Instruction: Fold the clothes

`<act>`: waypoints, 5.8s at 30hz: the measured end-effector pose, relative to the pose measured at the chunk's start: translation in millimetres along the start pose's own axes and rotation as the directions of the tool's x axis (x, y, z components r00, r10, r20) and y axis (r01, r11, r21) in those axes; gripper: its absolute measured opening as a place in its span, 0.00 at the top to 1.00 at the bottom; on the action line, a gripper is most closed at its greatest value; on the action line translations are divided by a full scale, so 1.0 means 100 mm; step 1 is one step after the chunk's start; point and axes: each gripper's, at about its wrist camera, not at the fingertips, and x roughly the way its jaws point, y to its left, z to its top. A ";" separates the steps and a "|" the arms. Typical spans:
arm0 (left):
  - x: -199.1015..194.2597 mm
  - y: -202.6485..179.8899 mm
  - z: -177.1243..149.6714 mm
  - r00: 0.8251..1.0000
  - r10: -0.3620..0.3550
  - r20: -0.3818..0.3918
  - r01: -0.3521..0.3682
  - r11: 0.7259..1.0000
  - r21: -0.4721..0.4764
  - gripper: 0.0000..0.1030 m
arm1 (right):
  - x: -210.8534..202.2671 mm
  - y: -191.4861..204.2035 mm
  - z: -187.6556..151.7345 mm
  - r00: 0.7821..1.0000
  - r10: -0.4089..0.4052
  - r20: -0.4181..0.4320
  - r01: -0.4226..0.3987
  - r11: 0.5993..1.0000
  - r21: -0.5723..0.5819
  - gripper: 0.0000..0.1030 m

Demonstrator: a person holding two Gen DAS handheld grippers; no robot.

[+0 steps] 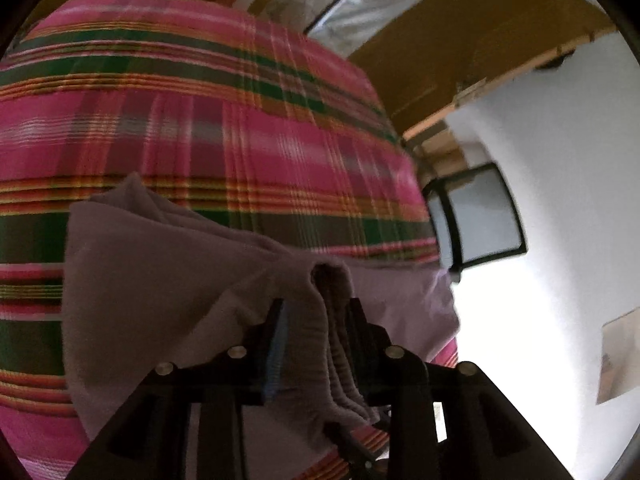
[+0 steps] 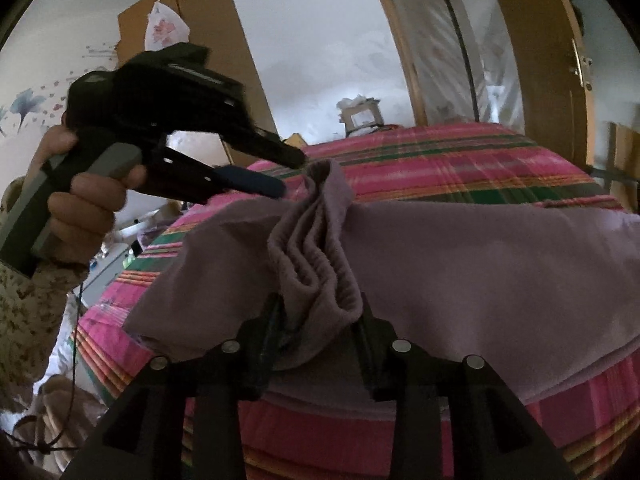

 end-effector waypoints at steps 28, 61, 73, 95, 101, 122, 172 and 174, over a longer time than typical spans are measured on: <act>-0.47 1.01 -0.14 0.988 0.044 0.146 -0.019 0.986 -0.168 0.69 | -0.13 0.01 0.37 0.998 -0.057 0.025 0.058 0.997 -0.041 0.51; -0.19 1.39 0.12 0.986 0.126 0.113 -0.089 0.953 -0.291 0.69 | 0.58 -0.42 0.94 0.994 0.068 -0.089 -0.057 0.990 0.129 0.94; -0.17 1.39 0.11 0.988 0.093 0.122 -0.055 0.956 -0.289 0.67 | 0.46 -0.58 0.86 0.988 0.140 -0.070 -0.121 0.965 0.234 0.79; -0.18 1.47 0.13 0.983 0.117 0.138 -0.069 0.948 -0.310 0.81 | -0.01 -0.17 0.34 0.970 0.173 -0.169 -0.166 0.985 0.050 0.92; -0.17 1.46 0.11 0.981 0.121 0.151 -0.067 0.945 -0.320 0.83 | -0.10 -0.24 0.28 0.967 0.183 -0.178 -0.166 0.980 0.106 0.93; -0.41 1.49 0.00 0.977 0.127 0.172 -0.069 0.949 -0.308 0.76 | -0.18 0.21 0.16 0.987 -0.073 -0.144 0.048 0.984 -0.170 0.68; -0.43 1.36 -0.70 0.997 0.037 0.066 -0.021 0.974 -0.226 0.68 | 0.80 0.05 0.83 0.940 -0.278 -0.197 0.210 0.927 -0.309 0.62; -0.43 1.37 -0.71 0.997 0.030 0.067 -0.014 0.973 -0.231 0.68 | 0.73 0.06 0.84 0.937 -0.299 -0.179 0.237 0.924 -0.300 0.62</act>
